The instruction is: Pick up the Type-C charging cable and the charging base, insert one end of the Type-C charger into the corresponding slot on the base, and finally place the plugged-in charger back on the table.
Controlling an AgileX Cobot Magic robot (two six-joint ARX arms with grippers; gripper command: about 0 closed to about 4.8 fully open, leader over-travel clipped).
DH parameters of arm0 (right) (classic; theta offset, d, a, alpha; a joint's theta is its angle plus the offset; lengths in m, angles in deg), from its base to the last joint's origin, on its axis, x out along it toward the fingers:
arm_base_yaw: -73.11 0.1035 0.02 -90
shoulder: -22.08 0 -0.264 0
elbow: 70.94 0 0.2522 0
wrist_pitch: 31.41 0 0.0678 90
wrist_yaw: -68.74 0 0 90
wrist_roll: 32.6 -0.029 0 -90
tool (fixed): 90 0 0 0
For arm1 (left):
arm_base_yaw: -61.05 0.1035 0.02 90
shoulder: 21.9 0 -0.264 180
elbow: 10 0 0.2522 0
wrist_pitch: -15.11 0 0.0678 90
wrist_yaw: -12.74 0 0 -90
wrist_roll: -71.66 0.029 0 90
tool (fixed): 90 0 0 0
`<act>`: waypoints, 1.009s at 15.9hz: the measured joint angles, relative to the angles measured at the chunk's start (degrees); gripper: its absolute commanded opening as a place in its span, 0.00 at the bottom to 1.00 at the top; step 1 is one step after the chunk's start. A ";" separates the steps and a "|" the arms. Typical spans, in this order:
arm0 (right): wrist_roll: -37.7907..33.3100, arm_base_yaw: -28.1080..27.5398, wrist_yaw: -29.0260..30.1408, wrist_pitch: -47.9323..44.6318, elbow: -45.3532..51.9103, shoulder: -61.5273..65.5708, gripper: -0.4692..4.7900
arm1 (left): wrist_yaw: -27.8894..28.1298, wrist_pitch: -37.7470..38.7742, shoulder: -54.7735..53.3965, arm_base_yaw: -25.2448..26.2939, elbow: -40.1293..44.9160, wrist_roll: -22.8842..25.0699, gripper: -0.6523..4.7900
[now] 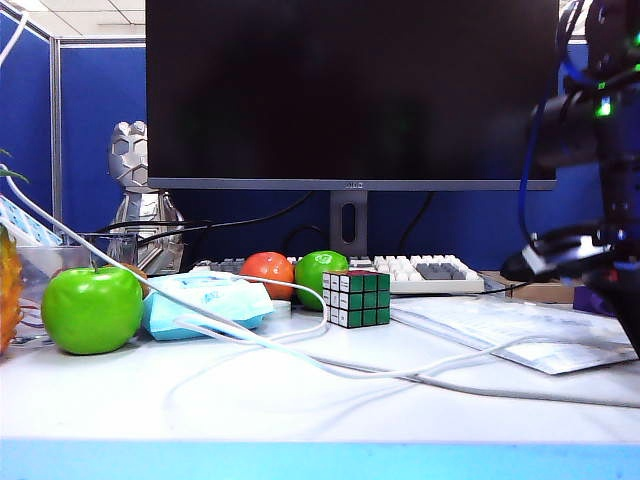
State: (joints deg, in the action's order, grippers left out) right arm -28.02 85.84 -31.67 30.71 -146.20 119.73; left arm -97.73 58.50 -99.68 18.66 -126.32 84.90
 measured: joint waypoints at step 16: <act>6.43 1.84 -0.13 6.29 -11.50 0.48 0.08 | 0.00 1.49 -0.02 0.00 0.00 0.00 0.11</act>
State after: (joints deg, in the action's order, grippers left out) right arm -21.59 87.68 -31.80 37.01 -157.70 120.21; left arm -97.73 59.99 -99.70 18.66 -126.32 84.90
